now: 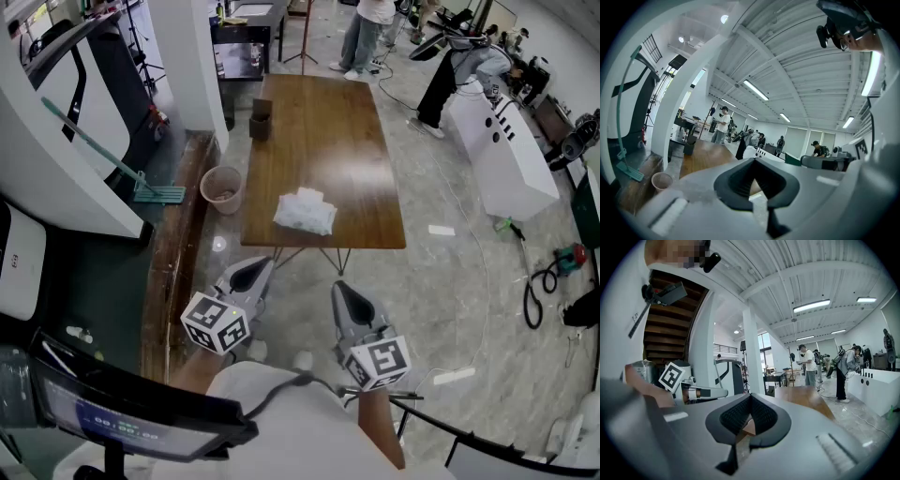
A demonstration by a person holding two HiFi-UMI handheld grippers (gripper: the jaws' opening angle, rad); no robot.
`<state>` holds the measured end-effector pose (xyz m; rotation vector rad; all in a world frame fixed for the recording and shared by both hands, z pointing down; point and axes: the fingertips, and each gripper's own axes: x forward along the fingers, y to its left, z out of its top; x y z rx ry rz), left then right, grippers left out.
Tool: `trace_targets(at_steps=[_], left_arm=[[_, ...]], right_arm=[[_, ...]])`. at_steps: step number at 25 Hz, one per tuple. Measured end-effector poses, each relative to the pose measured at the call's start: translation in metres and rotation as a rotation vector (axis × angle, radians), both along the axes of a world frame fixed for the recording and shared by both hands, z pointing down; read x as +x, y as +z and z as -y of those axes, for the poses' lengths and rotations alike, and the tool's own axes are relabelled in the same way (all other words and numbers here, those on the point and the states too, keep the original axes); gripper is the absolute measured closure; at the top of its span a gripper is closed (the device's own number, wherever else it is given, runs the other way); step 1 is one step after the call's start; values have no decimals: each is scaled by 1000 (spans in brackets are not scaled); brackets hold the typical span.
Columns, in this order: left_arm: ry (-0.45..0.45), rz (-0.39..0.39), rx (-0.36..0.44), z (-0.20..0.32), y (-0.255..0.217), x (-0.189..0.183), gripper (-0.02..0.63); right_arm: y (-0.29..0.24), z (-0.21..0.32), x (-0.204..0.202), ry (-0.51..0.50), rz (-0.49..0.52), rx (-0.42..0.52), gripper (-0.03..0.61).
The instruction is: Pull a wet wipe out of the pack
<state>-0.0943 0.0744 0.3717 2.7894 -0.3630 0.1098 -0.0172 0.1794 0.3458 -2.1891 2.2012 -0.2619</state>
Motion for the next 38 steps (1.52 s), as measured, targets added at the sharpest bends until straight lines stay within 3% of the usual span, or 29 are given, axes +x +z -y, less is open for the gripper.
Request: trace_targets(at_steps=[8, 17, 25, 38], left_arm=[[13, -7, -2, 1, -4, 3, 611], [6, -13, -2, -13, -3, 14, 609], [-13, 14, 3, -32, 4, 24, 609], [-50, 67, 5, -73, 17, 33, 611]], right_arm=[[3, -3, 1, -4, -5, -14, 571], [10, -21, 17, -24, 87, 15, 571], [34, -45, 33, -58, 99, -34, 571], [51, -83, 68, -78, 154, -14, 571]])
